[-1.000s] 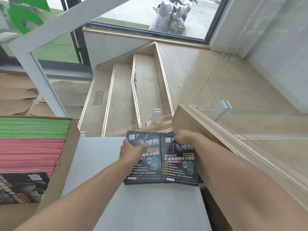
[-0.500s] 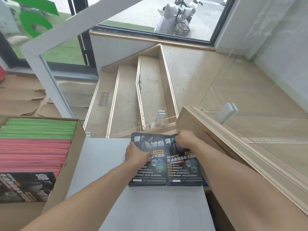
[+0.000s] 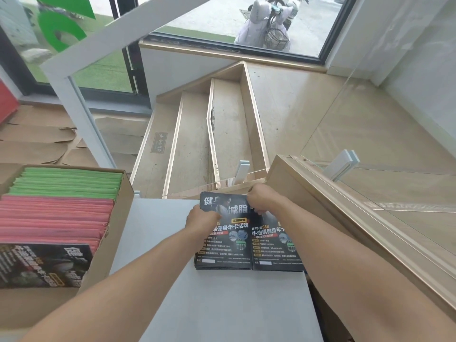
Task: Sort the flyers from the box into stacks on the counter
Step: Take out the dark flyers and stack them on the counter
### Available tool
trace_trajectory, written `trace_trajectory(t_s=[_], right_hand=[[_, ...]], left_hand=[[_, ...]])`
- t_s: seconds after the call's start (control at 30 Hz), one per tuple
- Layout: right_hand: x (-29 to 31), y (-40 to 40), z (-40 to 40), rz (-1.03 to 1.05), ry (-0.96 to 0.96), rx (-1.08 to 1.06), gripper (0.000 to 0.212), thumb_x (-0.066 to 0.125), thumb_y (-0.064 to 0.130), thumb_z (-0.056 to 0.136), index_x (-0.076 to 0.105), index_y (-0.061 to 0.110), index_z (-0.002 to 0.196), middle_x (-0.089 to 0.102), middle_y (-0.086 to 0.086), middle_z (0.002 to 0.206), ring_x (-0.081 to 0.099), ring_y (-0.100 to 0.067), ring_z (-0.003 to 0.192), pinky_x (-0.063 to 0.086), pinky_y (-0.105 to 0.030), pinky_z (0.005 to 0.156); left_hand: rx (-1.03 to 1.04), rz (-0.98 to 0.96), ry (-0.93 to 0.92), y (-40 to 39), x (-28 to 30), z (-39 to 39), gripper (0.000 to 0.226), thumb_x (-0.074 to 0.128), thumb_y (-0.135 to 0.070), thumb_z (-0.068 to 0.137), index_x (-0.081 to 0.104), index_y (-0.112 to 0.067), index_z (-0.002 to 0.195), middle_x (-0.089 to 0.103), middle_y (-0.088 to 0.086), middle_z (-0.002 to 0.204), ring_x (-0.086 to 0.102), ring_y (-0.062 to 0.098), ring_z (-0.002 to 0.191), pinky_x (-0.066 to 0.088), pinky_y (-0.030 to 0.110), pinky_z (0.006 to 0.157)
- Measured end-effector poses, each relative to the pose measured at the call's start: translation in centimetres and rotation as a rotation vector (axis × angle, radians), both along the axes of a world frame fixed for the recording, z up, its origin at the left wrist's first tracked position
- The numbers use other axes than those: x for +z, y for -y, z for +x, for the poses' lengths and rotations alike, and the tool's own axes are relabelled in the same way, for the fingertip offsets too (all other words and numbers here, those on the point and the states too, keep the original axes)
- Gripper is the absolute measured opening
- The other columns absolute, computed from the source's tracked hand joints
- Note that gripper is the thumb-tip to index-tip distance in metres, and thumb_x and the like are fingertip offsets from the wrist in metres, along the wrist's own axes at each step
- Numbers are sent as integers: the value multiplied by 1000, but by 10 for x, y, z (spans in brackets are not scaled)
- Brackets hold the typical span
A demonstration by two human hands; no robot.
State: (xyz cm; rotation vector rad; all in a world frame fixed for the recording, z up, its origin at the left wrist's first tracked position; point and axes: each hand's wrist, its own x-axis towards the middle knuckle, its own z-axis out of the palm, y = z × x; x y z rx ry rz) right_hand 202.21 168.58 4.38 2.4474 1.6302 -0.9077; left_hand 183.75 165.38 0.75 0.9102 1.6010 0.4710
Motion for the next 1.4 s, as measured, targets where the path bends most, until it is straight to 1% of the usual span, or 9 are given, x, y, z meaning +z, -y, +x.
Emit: trace_trajectory(t_s=[0.13, 0.3, 0.4, 0.53, 0.7, 0.8, 0.97, 1.13, 1.4], right_hand=[[8, 3, -14, -38, -57, 26, 26, 45, 8, 102, 64, -5, 113, 70, -17, 104, 70, -30, 85, 59, -38, 74], [3, 6, -13, 18, -96, -44, 29, 46, 8, 100, 63, -5, 120, 66, -13, 100, 65, -26, 86, 59, -37, 73], [7, 16, -10, 73, -35, -105, 25, 51, 10, 100, 62, 6, 122, 67, -10, 103, 67, -25, 91, 61, -40, 82], [27, 21, -43, 357, -80, -30, 33, 53, 9, 97, 61, 23, 127, 67, -3, 107, 66, -20, 79, 59, -38, 66], [57, 42, -151, 612, -208, 272, 26, 54, 19, 98, 70, 36, 111, 70, 8, 105, 64, -15, 87, 54, -37, 86], [59, 72, -227, 659, -244, 558, 29, 55, 21, 100, 70, 30, 124, 66, 10, 109, 59, -14, 101, 48, -35, 95], [37, 98, -320, 596, -38, 825, 54, 51, 34, 102, 40, 26, 154, 52, 3, 147, 42, -23, 137, 32, -41, 116], [14, 120, -344, 619, 264, 803, 57, 52, 33, 95, 44, 19, 151, 43, -4, 156, 34, -29, 146, 22, -46, 121], [38, 154, -344, 933, -39, 866, 38, 63, 10, 80, 73, 31, 110, 71, 15, 97, 68, -12, 90, 46, -25, 79]], left_hand=[[-9, -30, 18, 0, 4, 1, 62, 70, -24, 89, 44, -12, 144, 55, 9, 137, 54, 31, 122, 47, 45, 102], [-4, -41, 86, 6, 21, -5, 40, 70, -23, 92, 50, -12, 125, 57, 5, 120, 56, 23, 103, 46, 37, 88], [-38, -20, 126, 15, 38, -14, 71, 71, -29, 91, 36, -14, 151, 48, 8, 145, 52, 29, 127, 46, 37, 98], [-19, 305, 55, 40, 57, -53, 72, 70, -32, 92, 33, -28, 154, 38, -1, 158, 38, 21, 144, 38, 38, 115], [187, 821, 79, 95, 72, -136, 40, 65, -15, 93, 60, -33, 129, 58, -18, 136, 52, 1, 129, 41, 30, 112], [306, 962, -153, 121, 74, -202, 37, 66, -9, 93, 64, -30, 123, 62, -18, 131, 53, 2, 128, 40, 24, 110], [246, 837, -720, 150, 42, -296, 39, 69, -22, 92, 62, -20, 130, 58, -5, 140, 43, 19, 141, 22, 50, 124], [234, 653, -543, 185, 17, -318, 73, 62, -50, 95, 33, -22, 156, 17, -9, 167, 4, 18, 157, 14, 43, 127], [80, 1078, -637, 183, 57, -334, 87, 83, -31, 81, 36, -21, 154, 31, -3, 164, 16, 18, 155, 21, 49, 125]])
